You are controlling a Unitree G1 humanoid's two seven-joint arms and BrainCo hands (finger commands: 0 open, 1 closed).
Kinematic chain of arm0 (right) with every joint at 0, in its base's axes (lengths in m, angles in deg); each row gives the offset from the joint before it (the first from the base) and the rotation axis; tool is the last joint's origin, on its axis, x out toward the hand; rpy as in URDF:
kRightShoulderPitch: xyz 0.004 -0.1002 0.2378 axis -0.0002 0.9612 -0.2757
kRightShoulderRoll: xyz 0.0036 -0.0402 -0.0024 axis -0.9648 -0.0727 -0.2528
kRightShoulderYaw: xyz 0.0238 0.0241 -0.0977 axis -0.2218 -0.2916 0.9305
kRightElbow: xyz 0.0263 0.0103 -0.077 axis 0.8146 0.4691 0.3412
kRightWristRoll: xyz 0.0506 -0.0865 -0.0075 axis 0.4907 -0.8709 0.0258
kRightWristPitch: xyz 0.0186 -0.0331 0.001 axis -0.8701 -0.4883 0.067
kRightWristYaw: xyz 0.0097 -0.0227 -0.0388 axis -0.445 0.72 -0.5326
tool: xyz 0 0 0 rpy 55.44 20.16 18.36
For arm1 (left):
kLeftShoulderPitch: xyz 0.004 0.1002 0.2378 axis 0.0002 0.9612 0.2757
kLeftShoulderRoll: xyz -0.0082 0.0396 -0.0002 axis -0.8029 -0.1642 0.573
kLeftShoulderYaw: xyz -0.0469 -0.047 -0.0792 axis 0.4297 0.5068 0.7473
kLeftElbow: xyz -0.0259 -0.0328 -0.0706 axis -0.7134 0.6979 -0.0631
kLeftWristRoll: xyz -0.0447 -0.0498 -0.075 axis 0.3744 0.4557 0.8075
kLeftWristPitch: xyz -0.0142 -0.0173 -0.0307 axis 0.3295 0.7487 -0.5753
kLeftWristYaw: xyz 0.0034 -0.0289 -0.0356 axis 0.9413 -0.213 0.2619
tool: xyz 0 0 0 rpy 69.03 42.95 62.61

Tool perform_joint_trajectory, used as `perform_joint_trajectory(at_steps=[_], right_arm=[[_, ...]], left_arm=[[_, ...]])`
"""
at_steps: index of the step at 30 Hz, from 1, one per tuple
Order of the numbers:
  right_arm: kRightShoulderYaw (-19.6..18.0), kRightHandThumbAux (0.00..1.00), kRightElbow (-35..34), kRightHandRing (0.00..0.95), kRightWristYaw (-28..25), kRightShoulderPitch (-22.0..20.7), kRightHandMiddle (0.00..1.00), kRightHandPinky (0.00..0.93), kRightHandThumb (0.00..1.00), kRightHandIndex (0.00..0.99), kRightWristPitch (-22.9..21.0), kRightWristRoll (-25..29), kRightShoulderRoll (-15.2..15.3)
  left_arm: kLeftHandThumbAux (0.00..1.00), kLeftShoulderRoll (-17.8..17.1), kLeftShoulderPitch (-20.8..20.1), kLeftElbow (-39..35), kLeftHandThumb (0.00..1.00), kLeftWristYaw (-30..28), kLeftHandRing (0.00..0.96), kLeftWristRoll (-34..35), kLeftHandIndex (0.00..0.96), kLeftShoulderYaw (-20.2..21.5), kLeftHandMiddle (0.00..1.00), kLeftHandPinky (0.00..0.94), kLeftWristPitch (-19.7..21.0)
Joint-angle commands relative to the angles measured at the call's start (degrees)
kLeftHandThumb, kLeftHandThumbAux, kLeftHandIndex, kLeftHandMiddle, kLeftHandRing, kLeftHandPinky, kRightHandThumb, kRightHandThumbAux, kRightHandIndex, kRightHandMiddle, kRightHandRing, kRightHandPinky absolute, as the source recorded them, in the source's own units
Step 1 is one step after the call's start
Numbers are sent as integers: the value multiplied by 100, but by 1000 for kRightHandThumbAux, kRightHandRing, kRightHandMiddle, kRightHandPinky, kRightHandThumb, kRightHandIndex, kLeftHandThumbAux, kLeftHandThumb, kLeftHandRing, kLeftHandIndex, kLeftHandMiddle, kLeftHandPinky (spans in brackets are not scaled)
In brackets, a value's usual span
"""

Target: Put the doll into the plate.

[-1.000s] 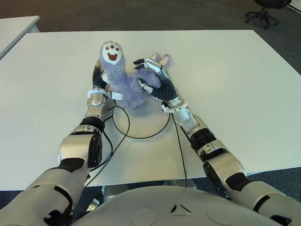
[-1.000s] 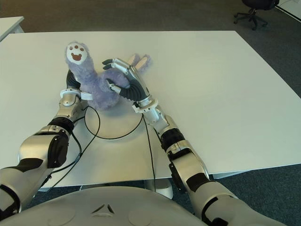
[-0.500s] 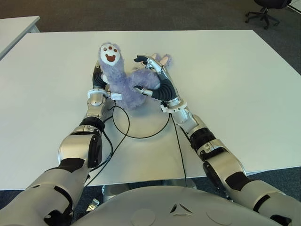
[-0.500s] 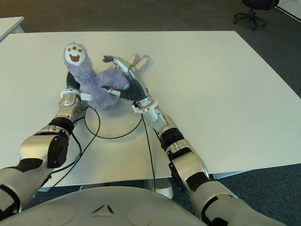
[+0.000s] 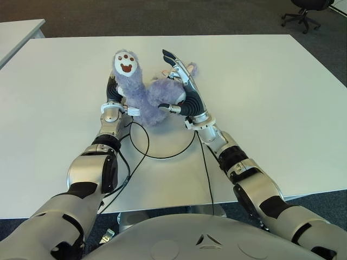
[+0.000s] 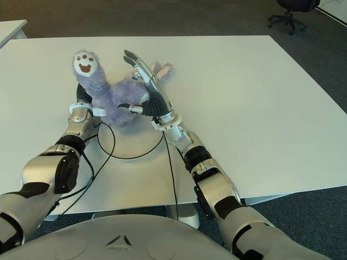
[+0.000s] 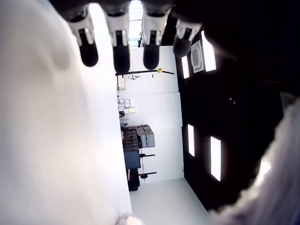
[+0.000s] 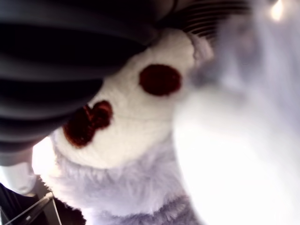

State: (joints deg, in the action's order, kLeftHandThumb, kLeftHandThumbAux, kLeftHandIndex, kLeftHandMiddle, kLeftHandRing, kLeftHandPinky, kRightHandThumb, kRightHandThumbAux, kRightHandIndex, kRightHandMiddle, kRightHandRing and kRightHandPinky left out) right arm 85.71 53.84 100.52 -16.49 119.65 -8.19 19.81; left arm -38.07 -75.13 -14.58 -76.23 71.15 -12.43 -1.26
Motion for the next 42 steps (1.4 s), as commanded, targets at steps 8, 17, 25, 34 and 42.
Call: perform_joint_trajectory(at_steps=[8, 17, 25, 34, 42], right_arm=[[481, 334, 1578, 0, 492, 1861, 0, 0, 62, 0, 76, -441, 112], [591, 307, 1597, 0, 872, 1807, 0, 0, 21, 0, 2, -683, 142], [555, 332, 1618, 0, 892, 1801, 0, 0, 0, 0, 32, -587, 93], [402, 380, 1558, 0, 610, 1867, 0, 0, 0, 0, 24, -190, -29], [345, 423, 1443, 0, 717, 1793, 0, 0, 0, 0, -50, -182, -106]], left_arm=[[405, 169, 471, 280, 0, 135, 142, 8, 0, -18, 126, 142, 351], [407, 178, 466, 279, 0, 138, 144, 25, 0, -4, 131, 164, 356], [403, 169, 470, 274, 0, 147, 140, 9, 0, -17, 125, 155, 353], [400, 157, 470, 281, 0, 119, 144, 30, 0, 2, 127, 163, 355], [398, 151, 465, 292, 0, 83, 160, 38, 0, 11, 123, 192, 367]])
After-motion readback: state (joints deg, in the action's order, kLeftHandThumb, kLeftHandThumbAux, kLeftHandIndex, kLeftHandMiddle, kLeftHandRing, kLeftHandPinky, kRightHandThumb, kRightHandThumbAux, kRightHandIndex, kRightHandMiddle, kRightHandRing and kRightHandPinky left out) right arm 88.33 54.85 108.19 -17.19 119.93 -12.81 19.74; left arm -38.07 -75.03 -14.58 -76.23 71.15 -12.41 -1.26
